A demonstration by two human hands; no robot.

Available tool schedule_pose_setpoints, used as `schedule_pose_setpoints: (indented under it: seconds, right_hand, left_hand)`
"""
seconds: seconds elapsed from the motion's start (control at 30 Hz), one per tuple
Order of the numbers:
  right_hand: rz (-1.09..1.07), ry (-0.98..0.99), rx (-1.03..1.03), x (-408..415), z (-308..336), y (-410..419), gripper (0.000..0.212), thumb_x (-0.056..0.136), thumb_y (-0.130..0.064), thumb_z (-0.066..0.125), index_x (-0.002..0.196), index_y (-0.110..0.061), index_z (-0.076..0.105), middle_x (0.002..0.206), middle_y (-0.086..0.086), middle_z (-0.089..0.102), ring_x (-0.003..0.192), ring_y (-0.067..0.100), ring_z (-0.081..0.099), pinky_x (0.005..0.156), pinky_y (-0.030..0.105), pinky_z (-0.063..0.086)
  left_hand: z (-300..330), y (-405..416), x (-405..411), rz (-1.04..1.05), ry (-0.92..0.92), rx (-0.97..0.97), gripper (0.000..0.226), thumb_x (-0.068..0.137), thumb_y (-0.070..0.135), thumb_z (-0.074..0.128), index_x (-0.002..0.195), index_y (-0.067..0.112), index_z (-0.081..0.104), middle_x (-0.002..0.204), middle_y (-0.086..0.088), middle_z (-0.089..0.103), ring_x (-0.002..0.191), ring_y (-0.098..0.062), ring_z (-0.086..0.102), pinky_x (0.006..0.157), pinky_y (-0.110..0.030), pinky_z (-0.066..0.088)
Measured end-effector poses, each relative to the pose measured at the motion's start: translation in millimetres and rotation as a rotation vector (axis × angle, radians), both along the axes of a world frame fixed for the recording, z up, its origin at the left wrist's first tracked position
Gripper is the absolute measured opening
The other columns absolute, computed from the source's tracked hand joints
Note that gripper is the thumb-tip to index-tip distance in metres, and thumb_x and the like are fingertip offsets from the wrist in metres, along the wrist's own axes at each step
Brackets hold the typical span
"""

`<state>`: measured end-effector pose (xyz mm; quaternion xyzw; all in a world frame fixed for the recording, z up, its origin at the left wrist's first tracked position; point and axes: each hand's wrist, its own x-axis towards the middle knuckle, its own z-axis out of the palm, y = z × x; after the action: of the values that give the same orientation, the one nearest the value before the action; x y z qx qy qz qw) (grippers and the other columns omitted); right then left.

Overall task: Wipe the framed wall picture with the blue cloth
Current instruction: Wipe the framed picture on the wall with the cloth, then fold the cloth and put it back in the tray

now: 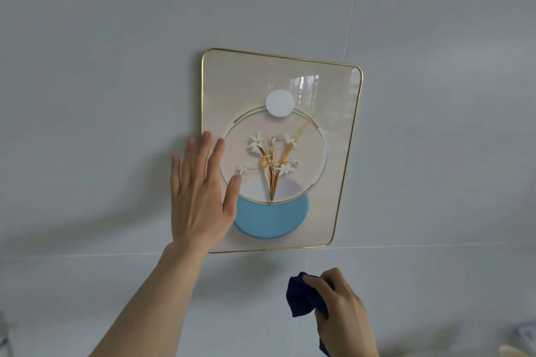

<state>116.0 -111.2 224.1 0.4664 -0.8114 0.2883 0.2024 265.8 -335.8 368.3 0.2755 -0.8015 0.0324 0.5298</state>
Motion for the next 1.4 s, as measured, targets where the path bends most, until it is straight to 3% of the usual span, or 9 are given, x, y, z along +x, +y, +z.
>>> schedule_pose_setpoints:
  seconds: [0.1,0.17,0.3,0.53,0.73,0.87,1.17,1.3,1.4]
  right_hand:
    - [-0.009,-0.176,-0.016,7.4,6.3,8.7,0.059,0.072,0.008,0.073,0.12,-0.027,0.073,0.105,-0.004,0.063,0.078,0.02,0.069,0.061,0.032,0.058]
    - [-0.015,-0.312,-0.034,12.5,13.6,12.4,0.047,0.08,-0.001,0.068,0.118,-0.03,0.069,0.107,-0.01,0.06,0.083,0.013,0.066,0.067,0.023,0.052]
    - [-0.03,-0.57,-0.103,24.7,28.1,15.2,0.032,0.076,-0.004,0.066,0.091,-0.031,0.064,0.098,-0.009,0.065,0.084,0.006,0.065,0.067,0.018,0.047]
    - [-0.004,-0.833,-0.08,41.8,38.9,17.0,0.04,0.068,0.001,0.076,0.094,-0.026,0.064,0.09,-0.007,0.073,0.078,0.009,0.07,0.052,0.013,0.05]
    - [0.129,-0.991,-0.046,60.1,53.4,15.3,0.048,0.064,0.001,0.085,0.104,-0.019,0.066,0.097,0.006,0.08,0.087,0.029,0.078,0.076,0.042,0.067]
    - [0.22,-0.988,0.089,70.8,60.0,15.8,0.051,0.071,-0.006,0.086,0.111,-0.025,0.062,0.103,0.003,0.079,0.092,0.025,0.077,0.071,0.031,0.064]
    - [0.297,-0.851,0.295,87.0,68.8,10.6,0.062,0.069,-0.021,0.091,0.121,-0.031,0.059,0.113,-0.005,0.074,0.098,0.019,0.074,0.076,0.028,0.065]
    - [0.268,-0.772,0.286,84.6,70.2,9.3,0.05,0.073,-0.014,0.085,0.117,-0.028,0.064,0.11,-0.001,0.076,0.097,0.023,0.074,0.085,0.038,0.066]
    - [0.225,-0.678,0.275,78.6,73.9,10.3,0.038,0.079,-0.012,0.08,0.11,-0.03,0.067,0.104,-0.002,0.077,0.093,0.018,0.072,0.079,0.031,0.064]
  left_hand:
    - [-16.9,16.2,9.2,-0.058,0.007,0.019,0.061,0.103,0.046,0.04,0.158,0.018,0.04,0.167,-0.005,0.035,0.152,-0.031,0.035,0.128,-0.049,0.021]
    - [-28.4,27.4,14.6,-0.125,-0.008,0.071,0.057,0.101,0.046,0.041,0.151,0.019,0.047,0.157,-0.004,0.048,0.143,-0.028,0.046,0.121,-0.044,0.032]
    - [-59.4,55.3,25.2,-0.264,-0.151,0.262,0.054,0.098,0.055,0.042,0.139,0.024,0.058,0.138,0.006,0.061,0.129,-0.02,0.056,0.106,-0.036,0.042]
    - [-108.6,86.4,45.6,-0.478,-0.481,0.527,0.064,0.086,0.069,0.06,0.144,0.049,0.044,0.142,0.035,0.049,0.128,0.005,0.051,0.103,-0.022,0.042]
    - [-110.8,91.4,57.1,-0.488,-0.49,0.62,0.035,0.092,0.049,0.073,0.123,0.046,0.06,0.115,0.026,0.069,0.102,-0.005,0.064,0.091,-0.026,0.056]
    - [-103.0,83.3,69.8,-0.432,-0.46,0.614,0.019,0.093,0.046,0.071,0.11,0.046,0.062,0.1,0.024,0.071,0.091,-0.008,0.065,0.076,-0.023,0.052]
    - [-99.1,77.6,80.7,-0.356,-0.378,0.607,0.021,0.095,0.05,0.066,0.115,0.044,0.062,0.095,0.025,0.071,0.088,-0.007,0.068,0.075,-0.025,0.052]
    - [-91.0,74.3,84.1,-0.352,-0.369,0.606,0.022,0.095,0.051,0.066,0.115,0.046,0.06,0.093,0.025,0.07,0.085,-0.007,0.068,0.074,-0.027,0.05]
    - [-87.8,72.4,86.7,-0.37,-0.376,0.613,0.024,0.096,0.049,0.067,0.114,0.047,0.05,0.093,0.024,0.064,0.081,-0.007,0.066,0.065,-0.021,0.045]
